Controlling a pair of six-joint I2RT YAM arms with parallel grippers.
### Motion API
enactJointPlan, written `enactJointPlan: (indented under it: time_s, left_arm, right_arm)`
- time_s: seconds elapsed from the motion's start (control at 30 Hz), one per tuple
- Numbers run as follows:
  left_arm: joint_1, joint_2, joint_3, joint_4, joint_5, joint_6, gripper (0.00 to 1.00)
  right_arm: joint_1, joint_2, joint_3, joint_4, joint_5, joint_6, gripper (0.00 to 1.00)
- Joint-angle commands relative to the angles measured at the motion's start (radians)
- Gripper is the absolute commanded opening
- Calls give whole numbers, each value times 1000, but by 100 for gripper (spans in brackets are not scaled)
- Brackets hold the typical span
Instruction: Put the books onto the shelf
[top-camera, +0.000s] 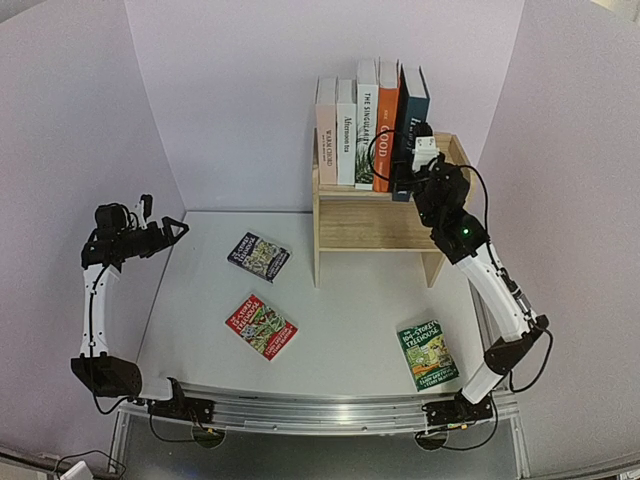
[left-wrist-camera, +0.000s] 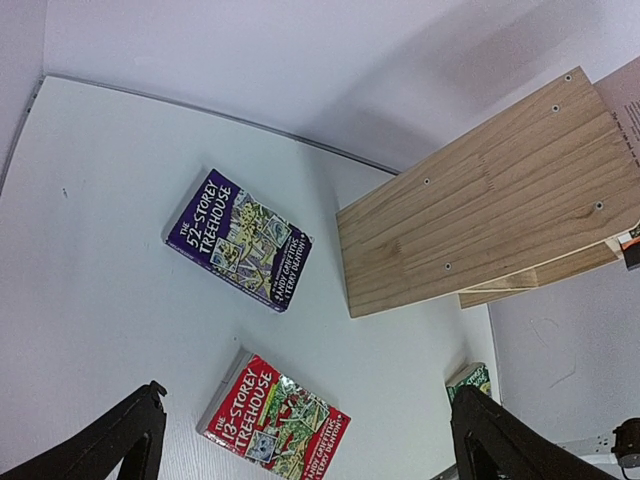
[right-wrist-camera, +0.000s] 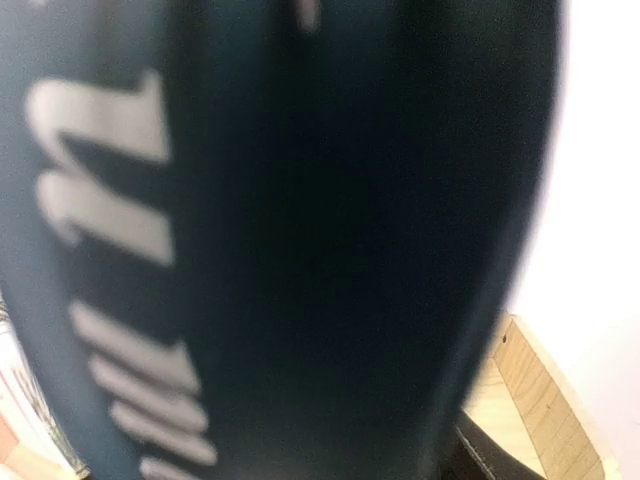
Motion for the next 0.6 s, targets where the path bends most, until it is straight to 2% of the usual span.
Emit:
enactJointPlan:
  time_s: [0.0,0.43,0.57]
  left_arm:
    - [-2,-21,-8,16,9,12,100]
    - [-4,-10,1,1,11,25,100]
    - [-4,-9,1,2,14,25,100]
  right_arm:
    - [8,-46,-3,-73,-101,9,77]
    - [-33,-95,34,-238,-301,70,92]
    - [-63,-80,50,-248,-269,87,92]
